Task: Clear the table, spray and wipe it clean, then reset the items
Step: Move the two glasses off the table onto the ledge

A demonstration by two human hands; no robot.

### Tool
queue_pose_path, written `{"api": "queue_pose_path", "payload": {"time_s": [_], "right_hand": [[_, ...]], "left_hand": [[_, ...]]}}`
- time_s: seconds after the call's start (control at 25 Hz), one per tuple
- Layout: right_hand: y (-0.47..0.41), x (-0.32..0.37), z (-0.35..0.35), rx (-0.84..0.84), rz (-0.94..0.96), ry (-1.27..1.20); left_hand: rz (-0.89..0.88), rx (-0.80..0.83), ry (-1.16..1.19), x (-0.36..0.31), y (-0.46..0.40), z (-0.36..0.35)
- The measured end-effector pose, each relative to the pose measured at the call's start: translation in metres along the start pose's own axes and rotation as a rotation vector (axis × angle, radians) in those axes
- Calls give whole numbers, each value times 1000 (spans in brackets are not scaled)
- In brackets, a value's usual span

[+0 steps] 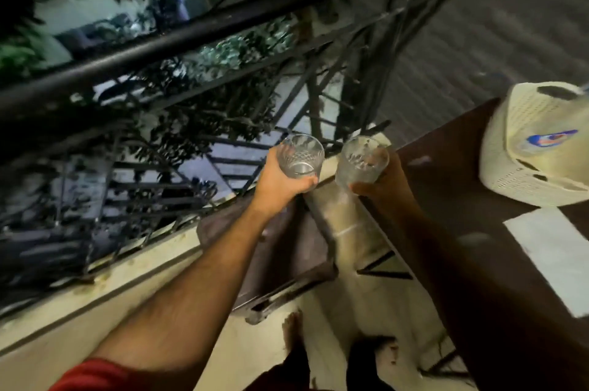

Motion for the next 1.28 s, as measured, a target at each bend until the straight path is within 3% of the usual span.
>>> {"api": "queue_pose_path", "payload": {"time_s": [0.16, 0.36, 0.56, 0.72, 0.88, 1.28], "right_hand": [[-12, -40, -96, 105, -56, 164], [-20, -118, -168, 154, -148, 425], [-39, -201, -201, 198, -56, 552], [-58, -261, -203, 201, -102, 676], [-73, -284, -210, 161, -30, 625], [-67, -306, -210, 128, -140, 508]], "left_hand": [[183, -187, 0, 81, 18, 63], [336, -416, 11, 176, 41, 94], [463, -471, 17, 259, 40, 87], [502, -484, 9, 309, 29, 67], [493, -486, 4, 335, 22, 53], [459, -482, 23, 359, 8, 49]]}}
Point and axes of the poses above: each hand's wrist, its own y-axis away from the middle knuckle, its own z-axis out of the back of the hand, x = y × z, the point moved 1 cm from there along -y, towards the middle knuckle, and after that the axes turned 11 degrees about -y, right-handed, at the moved point
